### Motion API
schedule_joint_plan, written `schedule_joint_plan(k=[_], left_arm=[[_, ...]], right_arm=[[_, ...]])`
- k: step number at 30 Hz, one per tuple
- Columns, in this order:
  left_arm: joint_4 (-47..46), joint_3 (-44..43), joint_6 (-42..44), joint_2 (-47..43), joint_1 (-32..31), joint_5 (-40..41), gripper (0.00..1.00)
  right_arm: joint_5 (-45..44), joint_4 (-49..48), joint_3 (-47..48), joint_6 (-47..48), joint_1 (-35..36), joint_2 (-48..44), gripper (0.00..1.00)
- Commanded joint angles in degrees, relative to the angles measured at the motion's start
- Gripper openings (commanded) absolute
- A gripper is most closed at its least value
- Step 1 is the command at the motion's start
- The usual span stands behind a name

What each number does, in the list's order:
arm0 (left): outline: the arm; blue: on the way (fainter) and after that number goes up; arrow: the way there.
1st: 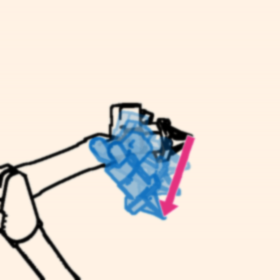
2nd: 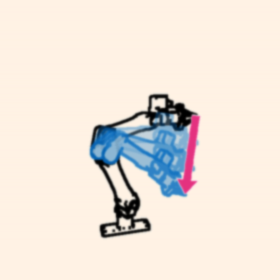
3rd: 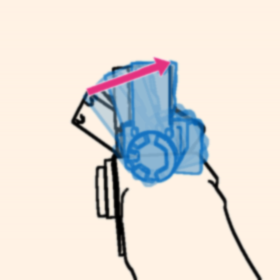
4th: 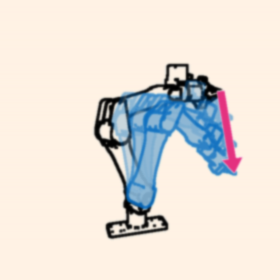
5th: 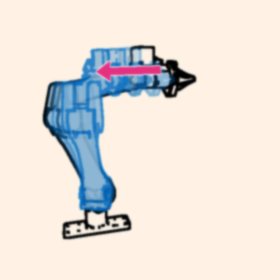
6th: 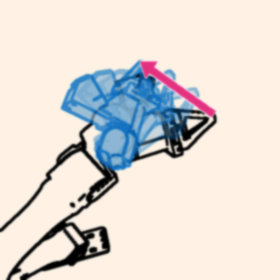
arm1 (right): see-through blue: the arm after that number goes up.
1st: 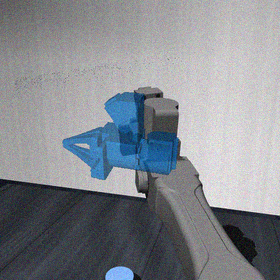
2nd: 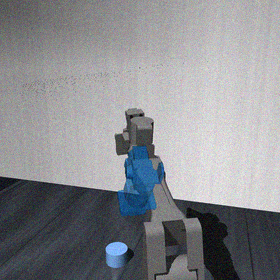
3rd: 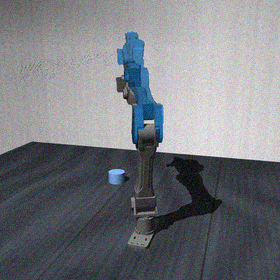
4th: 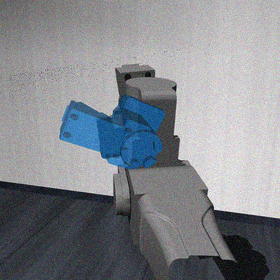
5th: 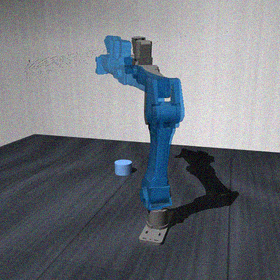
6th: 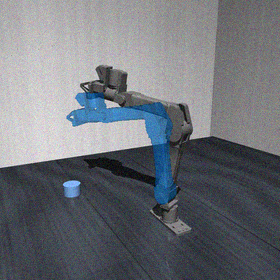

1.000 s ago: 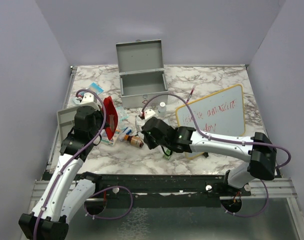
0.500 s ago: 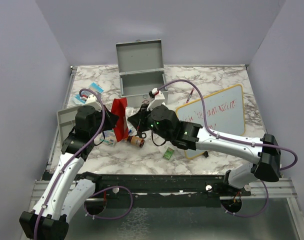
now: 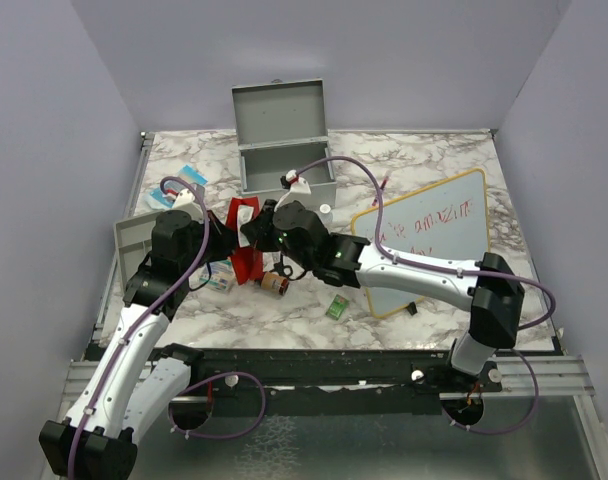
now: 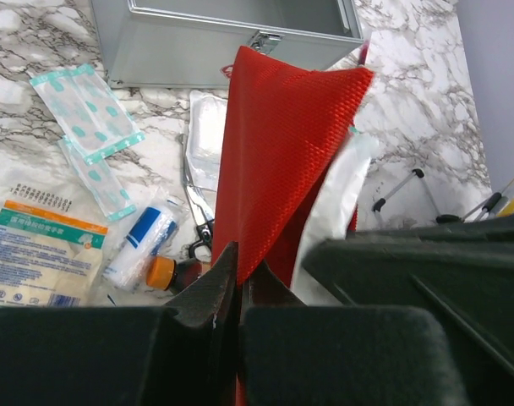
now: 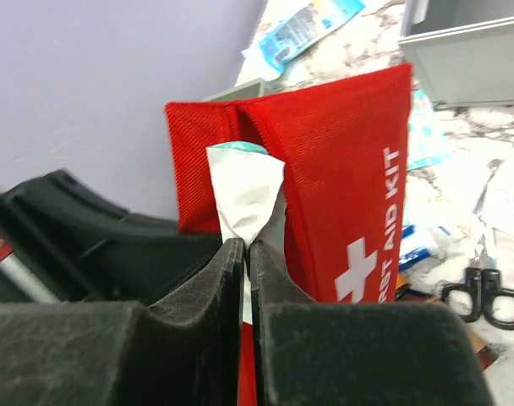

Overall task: Organize the medicine kit
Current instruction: Place the medical item at the medicine pouch.

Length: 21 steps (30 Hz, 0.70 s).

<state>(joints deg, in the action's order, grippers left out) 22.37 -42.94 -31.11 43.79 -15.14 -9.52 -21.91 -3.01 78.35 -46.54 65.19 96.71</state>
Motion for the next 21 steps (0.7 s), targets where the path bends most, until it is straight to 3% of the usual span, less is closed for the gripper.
schedule_joint_plan(k=[1,4,9,14,21], left_arm=[[-0.4,-1.4,-1.5,0.3,-0.3,-2.0,0.00],[0.3,-2.2,-1.1,0.7,-0.3,-1.2,0.00],[1.8,-3.6,-0.3,0.5,-0.3,3.0,0.00],[2.5,-4.6,-0.3,0.7,-0.3,4.2,0.00],[2.5,-5.3,-0.7,1.6,-0.3,4.3,0.00]], right_arm=[[-6.4,8.3,5.2,-1.1,-0.6,3.2,0.17],[-7.5,11.9,7.4,-0.2,-0.6,4.3,0.25],[-8.2,14.5,8.9,2.4,-0.6,4.4,0.30],[-9.7,17.2,10.3,4.4,-0.7,5.1,0.29],[-5.0,17.4,10.6,6.2,-0.7,6.0,0.28]])
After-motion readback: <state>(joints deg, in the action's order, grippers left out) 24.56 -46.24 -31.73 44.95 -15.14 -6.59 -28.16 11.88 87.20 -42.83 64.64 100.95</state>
